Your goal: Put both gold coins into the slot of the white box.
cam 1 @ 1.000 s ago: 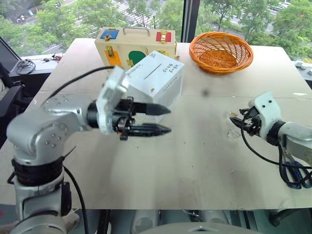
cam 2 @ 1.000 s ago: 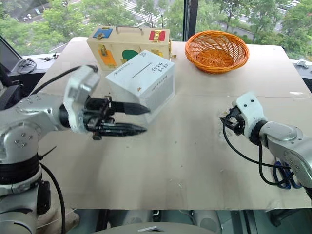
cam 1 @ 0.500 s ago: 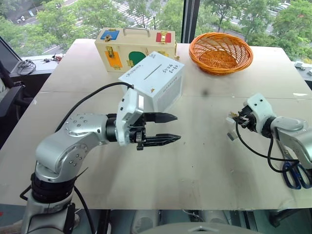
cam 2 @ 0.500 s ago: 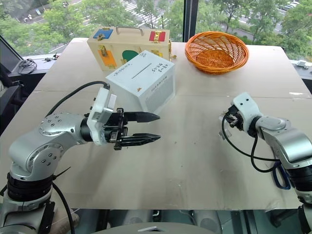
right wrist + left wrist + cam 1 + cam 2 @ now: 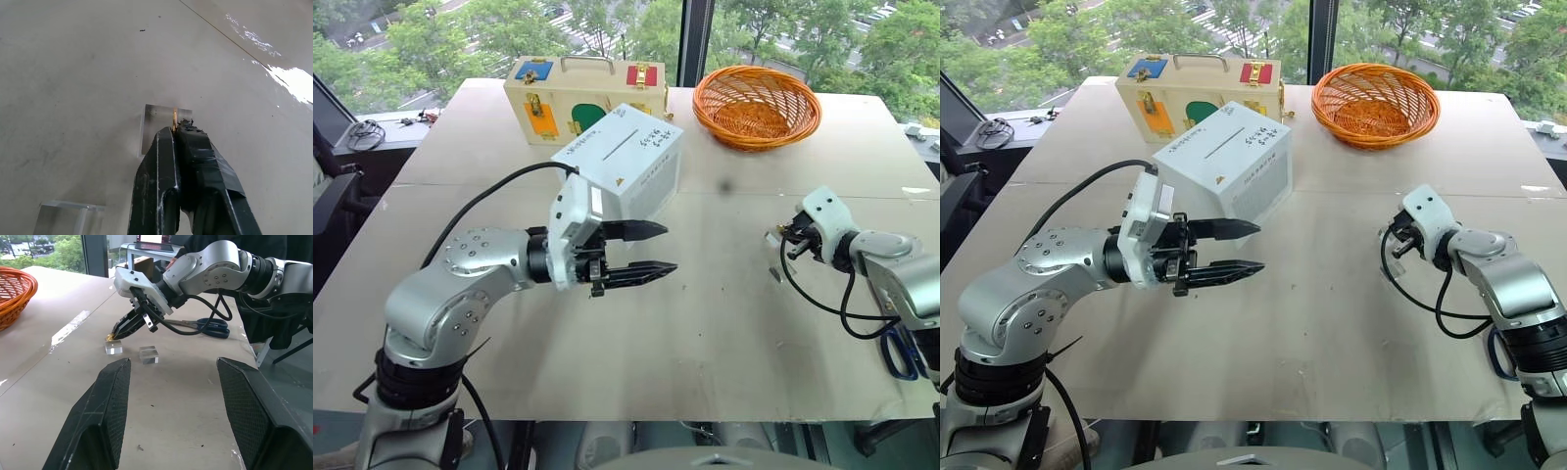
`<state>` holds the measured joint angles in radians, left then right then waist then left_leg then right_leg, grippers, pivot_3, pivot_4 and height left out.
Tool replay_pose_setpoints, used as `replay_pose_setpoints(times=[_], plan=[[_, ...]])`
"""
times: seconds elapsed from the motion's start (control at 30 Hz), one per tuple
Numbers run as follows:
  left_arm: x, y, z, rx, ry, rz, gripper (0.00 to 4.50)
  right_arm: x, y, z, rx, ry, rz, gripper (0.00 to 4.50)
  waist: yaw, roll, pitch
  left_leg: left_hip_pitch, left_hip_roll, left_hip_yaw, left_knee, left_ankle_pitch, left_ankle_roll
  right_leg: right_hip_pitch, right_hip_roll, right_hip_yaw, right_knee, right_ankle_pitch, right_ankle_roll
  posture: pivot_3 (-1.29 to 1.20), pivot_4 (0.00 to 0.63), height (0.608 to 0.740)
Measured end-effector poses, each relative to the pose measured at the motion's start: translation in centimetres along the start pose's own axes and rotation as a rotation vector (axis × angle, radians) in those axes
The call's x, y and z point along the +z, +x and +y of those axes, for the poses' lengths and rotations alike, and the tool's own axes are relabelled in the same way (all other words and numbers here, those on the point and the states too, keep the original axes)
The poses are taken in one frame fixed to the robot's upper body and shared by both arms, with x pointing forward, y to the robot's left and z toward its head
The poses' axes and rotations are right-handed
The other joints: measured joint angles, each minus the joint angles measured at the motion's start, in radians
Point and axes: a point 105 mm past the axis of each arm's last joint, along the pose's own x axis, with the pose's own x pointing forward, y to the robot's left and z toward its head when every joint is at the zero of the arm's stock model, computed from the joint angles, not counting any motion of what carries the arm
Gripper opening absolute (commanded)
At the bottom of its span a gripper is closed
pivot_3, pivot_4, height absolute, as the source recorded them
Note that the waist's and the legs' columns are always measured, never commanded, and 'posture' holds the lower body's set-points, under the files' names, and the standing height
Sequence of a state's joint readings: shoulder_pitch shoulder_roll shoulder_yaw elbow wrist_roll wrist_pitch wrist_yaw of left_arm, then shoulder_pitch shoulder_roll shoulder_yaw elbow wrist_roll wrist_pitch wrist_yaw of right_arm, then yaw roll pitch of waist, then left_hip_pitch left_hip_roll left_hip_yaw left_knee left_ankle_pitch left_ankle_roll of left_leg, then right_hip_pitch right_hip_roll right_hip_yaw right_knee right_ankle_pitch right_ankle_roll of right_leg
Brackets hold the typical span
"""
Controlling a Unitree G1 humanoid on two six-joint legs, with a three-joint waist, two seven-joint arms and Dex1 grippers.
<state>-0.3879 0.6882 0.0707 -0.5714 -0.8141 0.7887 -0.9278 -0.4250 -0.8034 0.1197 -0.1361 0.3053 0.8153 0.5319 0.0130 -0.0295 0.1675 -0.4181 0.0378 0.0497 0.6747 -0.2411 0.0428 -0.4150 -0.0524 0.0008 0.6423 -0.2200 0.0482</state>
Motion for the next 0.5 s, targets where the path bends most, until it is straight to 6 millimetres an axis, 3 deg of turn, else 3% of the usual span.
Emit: replay_pose_setpoints(times=[0.1,0.23,0.33,0.43,0.5], plan=[[0.2,0.5,0.7,-0.001,-0.111,-0.057,2.83,2.5,-1.7,0.7,0.049,0.057,-0.126,0.08,0.002,0.000,0.000,0.000,0.000,-0.001,0.000,0.000,0.000,0.000,0.000,0.000,0.000,0.002,0.004,0.00,0.150,0.740],[1.3,1.1,1.3,-0.020,-0.173,-0.108,2.83,6.7,-5.4,1.8,0.151,0.101,-0.327,0.08,0.000,0.000,0.000,0.001,0.000,-0.001,-0.001,0.000,0.000,0.001,0.000,-0.001,-0.001,0.002,0.004,0.00,0.150,0.740],[1.8,1.5,1.7,-0.045,-0.212,-0.138,2.05,8.3,-7.7,3.4,0.262,0.127,-0.406,0.00,0.000,0.000,0.000,0.001,0.000,-0.001,-0.001,0.000,0.000,0.001,0.000,-0.001,0.000,0.002,0.004,0.00,0.150,0.740],[2.9,2.1,2.3,-0.085,-0.229,-0.176,0.66,10.3,-10.2,5.9,0.398,0.108,-0.485,0.00,0.000,0.000,0.000,0.001,0.000,-0.002,-0.001,0.000,0.000,0.002,0.000,-0.001,0.000,0.002,0.004,0.00,0.150,0.740],[3.4,2.5,2.5,-0.107,-0.235,-0.190,0.66,11.1,-11.1,7.1,0.450,0.087,-0.513,0.00,-0.001,0.000,0.000,0.001,0.000,-0.001,-0.001,0.000,0.000,0.002,0.000,-0.001,0.000,0.002,0.003,0.00,0.150,0.740]])
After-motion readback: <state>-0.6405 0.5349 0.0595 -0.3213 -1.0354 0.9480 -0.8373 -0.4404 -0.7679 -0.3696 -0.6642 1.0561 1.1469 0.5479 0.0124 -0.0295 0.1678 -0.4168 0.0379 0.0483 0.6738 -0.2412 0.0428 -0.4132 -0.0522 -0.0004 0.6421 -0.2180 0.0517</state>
